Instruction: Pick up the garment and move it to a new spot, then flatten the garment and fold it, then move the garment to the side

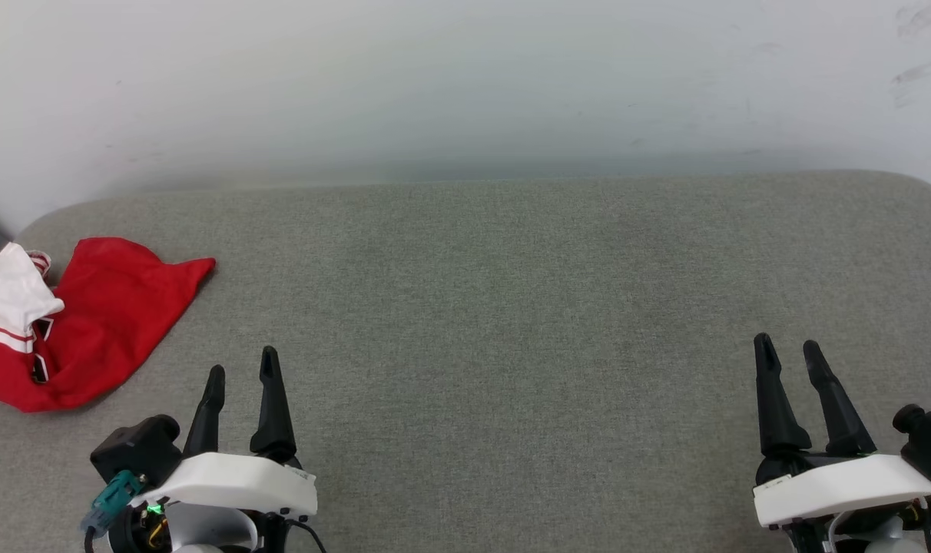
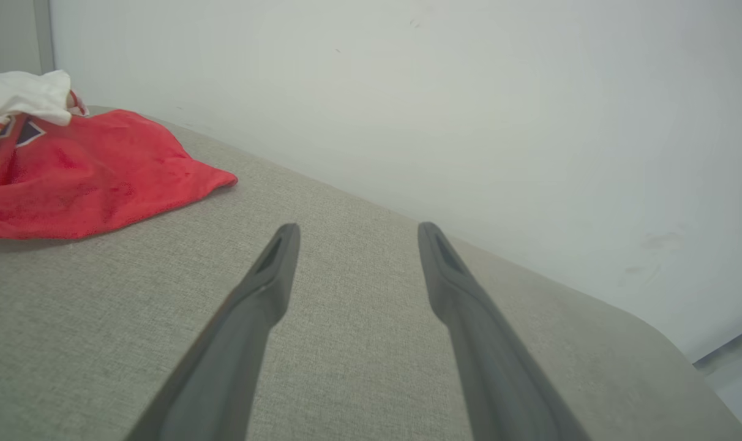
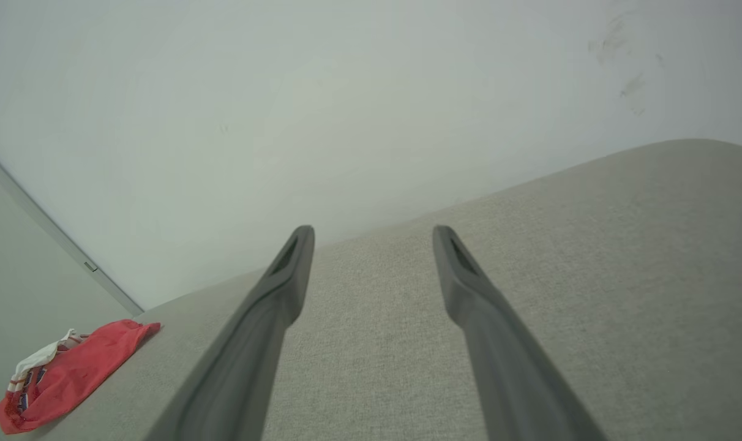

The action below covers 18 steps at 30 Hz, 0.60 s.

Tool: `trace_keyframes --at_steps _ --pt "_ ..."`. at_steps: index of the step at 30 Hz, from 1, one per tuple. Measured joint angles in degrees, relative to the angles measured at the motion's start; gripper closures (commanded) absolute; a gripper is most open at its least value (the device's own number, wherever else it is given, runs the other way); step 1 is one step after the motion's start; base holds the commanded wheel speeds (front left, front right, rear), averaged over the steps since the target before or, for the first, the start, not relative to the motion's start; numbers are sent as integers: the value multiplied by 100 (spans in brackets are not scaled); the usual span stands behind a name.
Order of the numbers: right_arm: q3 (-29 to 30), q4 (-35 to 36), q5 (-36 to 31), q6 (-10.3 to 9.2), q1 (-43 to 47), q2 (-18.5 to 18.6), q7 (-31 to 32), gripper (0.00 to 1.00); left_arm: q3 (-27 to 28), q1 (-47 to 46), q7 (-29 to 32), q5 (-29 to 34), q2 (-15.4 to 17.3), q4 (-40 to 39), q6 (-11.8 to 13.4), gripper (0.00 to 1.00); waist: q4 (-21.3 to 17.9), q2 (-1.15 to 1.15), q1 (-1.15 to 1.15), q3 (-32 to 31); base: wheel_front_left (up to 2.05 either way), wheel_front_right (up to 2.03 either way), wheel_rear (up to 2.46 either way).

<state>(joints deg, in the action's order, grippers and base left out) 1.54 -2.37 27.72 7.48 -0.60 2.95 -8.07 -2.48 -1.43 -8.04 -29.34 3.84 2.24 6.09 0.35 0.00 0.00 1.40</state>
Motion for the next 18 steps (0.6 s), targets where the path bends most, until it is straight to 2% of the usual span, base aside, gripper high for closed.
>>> trace_keyframes --at_steps 18 --pt "-83 167 -1040 1 74 1 -254 0 -223 99 -256 965 67 -104 45 0 -8 0 0 -20 0 0 0"
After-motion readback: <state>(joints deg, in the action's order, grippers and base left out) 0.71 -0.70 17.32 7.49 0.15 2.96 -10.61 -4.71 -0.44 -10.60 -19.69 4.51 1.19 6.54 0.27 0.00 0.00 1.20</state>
